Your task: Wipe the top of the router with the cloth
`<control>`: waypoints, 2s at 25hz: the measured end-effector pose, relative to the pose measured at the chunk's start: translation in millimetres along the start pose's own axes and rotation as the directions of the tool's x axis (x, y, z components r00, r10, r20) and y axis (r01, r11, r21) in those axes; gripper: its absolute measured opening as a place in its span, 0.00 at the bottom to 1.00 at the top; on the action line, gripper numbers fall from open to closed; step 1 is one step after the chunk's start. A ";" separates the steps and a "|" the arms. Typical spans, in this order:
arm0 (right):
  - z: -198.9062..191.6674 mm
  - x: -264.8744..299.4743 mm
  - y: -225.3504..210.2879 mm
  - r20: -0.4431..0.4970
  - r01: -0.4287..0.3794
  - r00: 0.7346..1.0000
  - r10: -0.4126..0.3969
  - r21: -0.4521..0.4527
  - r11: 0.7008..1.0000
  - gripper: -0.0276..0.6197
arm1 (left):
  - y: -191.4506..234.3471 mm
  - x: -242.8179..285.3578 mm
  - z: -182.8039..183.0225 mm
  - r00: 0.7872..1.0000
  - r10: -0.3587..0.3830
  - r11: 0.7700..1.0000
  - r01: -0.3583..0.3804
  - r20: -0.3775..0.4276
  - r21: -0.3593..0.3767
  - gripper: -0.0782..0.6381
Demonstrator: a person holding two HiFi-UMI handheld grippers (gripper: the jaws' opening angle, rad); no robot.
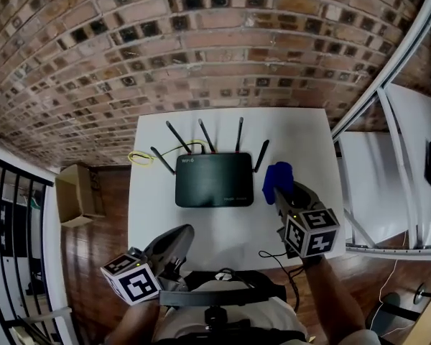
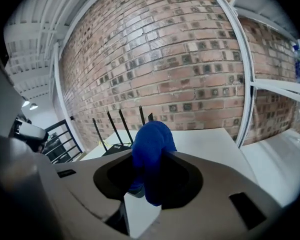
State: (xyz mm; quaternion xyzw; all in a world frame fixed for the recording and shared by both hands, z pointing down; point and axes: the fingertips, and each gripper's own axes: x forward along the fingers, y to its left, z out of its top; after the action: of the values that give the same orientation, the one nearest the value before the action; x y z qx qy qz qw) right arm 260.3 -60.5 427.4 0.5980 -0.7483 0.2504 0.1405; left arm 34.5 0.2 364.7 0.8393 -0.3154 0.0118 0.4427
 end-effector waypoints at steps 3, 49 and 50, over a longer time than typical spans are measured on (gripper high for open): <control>4.9 7.0 11.3 0.007 0.053 0.999 -0.053 -0.030 0.998 0.25 | 9.2 -5.5 13.2 0.999 -0.046 0.999 0.046 -0.017 0.001 0.14; -63.2 87.7 -21.4 -0.224 0.004 0.973 -0.052 -0.208 0.978 0.25 | 12.0 9.7 22.9 1.000 0.012 1.000 -0.013 0.017 0.025 0.14; -54.1 80.7 -15.0 -0.199 -0.003 0.979 -0.037 -0.194 0.981 0.25 | 12.5 8.5 22.9 1.000 0.007 1.000 -0.008 0.020 0.027 0.14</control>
State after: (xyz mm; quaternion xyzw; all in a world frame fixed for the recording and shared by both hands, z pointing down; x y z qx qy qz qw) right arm 250.1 -100.1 516.9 0.5594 -0.7458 0.2349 0.2751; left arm 28.6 -26.5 362.4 0.8441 -0.3227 0.0095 0.4281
